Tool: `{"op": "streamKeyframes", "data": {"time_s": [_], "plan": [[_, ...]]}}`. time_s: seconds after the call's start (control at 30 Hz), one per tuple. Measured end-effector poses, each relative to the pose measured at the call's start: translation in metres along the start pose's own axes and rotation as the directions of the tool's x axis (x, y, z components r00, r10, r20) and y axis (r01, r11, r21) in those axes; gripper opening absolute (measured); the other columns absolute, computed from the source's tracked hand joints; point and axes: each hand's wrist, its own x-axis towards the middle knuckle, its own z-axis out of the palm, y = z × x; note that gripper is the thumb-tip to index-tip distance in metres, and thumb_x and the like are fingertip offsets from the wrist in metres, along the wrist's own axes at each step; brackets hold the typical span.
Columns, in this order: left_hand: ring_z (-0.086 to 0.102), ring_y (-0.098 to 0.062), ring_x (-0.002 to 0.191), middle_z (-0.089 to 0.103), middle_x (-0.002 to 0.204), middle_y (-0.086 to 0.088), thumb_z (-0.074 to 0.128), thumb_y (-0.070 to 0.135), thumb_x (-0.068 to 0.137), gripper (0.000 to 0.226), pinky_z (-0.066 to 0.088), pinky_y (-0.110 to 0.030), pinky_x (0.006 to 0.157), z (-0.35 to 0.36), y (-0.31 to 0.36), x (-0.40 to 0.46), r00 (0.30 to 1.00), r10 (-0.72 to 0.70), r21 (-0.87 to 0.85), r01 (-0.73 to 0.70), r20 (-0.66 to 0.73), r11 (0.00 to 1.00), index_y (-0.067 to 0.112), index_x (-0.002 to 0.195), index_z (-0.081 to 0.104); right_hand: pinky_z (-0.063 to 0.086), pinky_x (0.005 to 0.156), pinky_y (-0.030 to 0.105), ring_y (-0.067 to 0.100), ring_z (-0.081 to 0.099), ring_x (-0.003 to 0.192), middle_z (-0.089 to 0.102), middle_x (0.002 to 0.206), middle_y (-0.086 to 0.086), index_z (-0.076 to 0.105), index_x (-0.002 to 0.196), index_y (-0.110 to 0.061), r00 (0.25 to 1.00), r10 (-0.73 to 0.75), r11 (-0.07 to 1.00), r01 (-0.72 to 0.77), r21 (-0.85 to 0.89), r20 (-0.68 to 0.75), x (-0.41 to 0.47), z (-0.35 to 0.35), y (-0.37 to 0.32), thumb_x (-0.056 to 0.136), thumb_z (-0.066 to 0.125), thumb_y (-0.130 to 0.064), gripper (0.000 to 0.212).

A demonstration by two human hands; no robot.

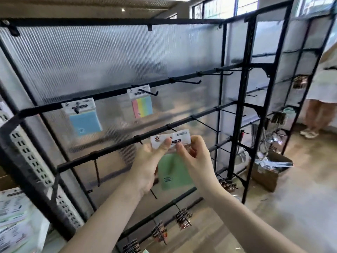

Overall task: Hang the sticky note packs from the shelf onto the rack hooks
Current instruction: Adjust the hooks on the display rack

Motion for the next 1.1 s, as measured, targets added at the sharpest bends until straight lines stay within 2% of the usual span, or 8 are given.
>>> {"op": "streamKeyframes", "data": {"time_s": [0.1, 0.27, 0.47, 0.63, 0.73, 0.83, 0.97, 1.1], "plan": [[0.073, -0.017, 0.076, 0.075, 0.083, -0.004, 0.072, 0.031, 0.069, 0.021, 0.054, -0.021, 0.059, 0.020, -0.005, 0.039, 0.992, 0.055, -0.020, -0.058, -0.111, 0.998, 0.018, 0.085, 0.074, 0.052, 0.078, 0.035, 0.026, 0.062, 0.090, 0.063, 0.103, 0.012, 0.046, 0.107, -0.011, 1.000, 0.007, 1.000, -0.007, 0.008, -0.018, 0.030, -0.013, 0.008, 0.091, 0.064, -0.014, 0.025], [0.072, -0.025, 0.079, 0.075, 0.085, -0.008, 0.073, 0.030, 0.074, 0.028, 0.056, -0.036, 0.073, 0.043, -0.015, 0.099, 0.963, 0.104, -0.005, -0.108, -0.248, 0.994, 0.010, 0.093, 0.068, 0.054, 0.081, 0.024, 0.016, 0.065, 0.097, 0.065, 0.110, 0.003, 0.048, 0.112, -0.020, 0.999, 0.031, 0.998, -0.030, 0.049, -0.022, 0.084, -0.032, 0.022, 0.091, 0.062, -0.013, 0.026], [0.072, -0.026, 0.079, 0.074, 0.086, -0.008, 0.068, 0.034, 0.075, 0.019, 0.056, -0.038, 0.070, 0.055, -0.019, 0.157, 0.971, 0.150, -0.023, -0.157, -0.185, 0.987, 0.018, 0.085, 0.069, 0.050, 0.064, 0.020, 0.011, 0.063, 0.074, 0.068, 0.084, -0.001, 0.058, 0.093, -0.016, 1.000, -0.009, 1.000, 0.009, -0.014, 0.004, 0.148, -0.051, 0.033, 0.093, 0.060, -0.017, 0.002], [0.072, -0.025, 0.079, 0.074, 0.087, -0.007, 0.066, 0.032, 0.084, 0.008, 0.057, -0.036, 0.070, 0.063, -0.020, 0.184, 0.956, 0.254, 0.053, -0.249, -0.144, 0.967, 0.025, 0.081, 0.070, 0.043, 0.057, 0.012, -0.001, 0.056, 0.062, 0.062, 0.068, -0.013, 0.056, 0.081, -0.018, 0.998, -0.063, 0.997, 0.063, -0.032, 0.020, 0.176, -0.063, 0.038, 0.093, 0.060, -0.016, 0.013], [0.072, -0.018, 0.075, 0.075, 0.084, -0.002, 0.065, 0.033, 0.081, 0.010, 0.054, -0.022, 0.063, 0.073, -0.018, 0.194, 0.953, 0.277, 0.058, -0.271, -0.127, 0.961, 0.026, 0.080, 0.072, 0.049, 0.061, 0.018, 0.006, 0.062, 0.069, 0.068, 0.077, -0.001, 0.060, 0.088, -0.013, 0.998, -0.039, 0.999, 0.037, 0.027, 0.050, 0.189, -0.072, 0.037, 0.090, 0.062, -0.025, 0.012], [0.073, -0.019, 0.075, 0.075, 0.083, -0.004, 0.067, 0.034, 0.078, 0.020, 0.055, -0.022, 0.061, 0.081, -0.015, 0.205, 0.954, 0.266, 0.046, -0.262, -0.139, 0.964, 0.016, 0.082, 0.071, 0.052, 0.064, 0.024, 0.014, 0.066, 0.073, 0.071, 0.085, 0.006, 0.064, 0.093, -0.015, 0.997, -0.016, 0.997, 0.010, 0.075, 0.081, 0.201, -0.081, 0.034, 0.082, 0.060, -0.040, 0.027], [0.073, -0.022, 0.078, 0.075, 0.086, -0.007, 0.064, 0.037, 0.080, 0.023, 0.056, -0.028, 0.065, 0.088, -0.010, 0.217, 0.957, 0.272, 0.042, -0.269, -0.097, 0.962, 0.015, 0.081, 0.072, 0.053, 0.067, 0.027, 0.015, 0.066, 0.077, 0.072, 0.086, 0.003, 0.068, 0.091, -0.029, 0.990, -0.072, 0.993, 0.059, 0.106, 0.125, 0.218, -0.090, 0.032, 0.085, 0.061, -0.043, 0.017], [0.071, -0.020, 0.083, 0.073, 0.090, -0.004, 0.054, 0.041, 0.093, 0.025, 0.056, -0.029, 0.072, 0.095, -0.007, 0.225, 0.937, 0.341, 0.172, -0.325, -0.073, 0.930, 0.020, 0.092, 0.067, 0.048, 0.066, 0.021, 0.009, 0.062, 0.073, 0.070, 0.081, -0.002, 0.065, 0.090, -0.025, 0.982, -0.148, 0.985, 0.136, 0.104, 0.117, 0.235, -0.098, 0.035, 0.089, 0.059, -0.036, 0.013]]}}
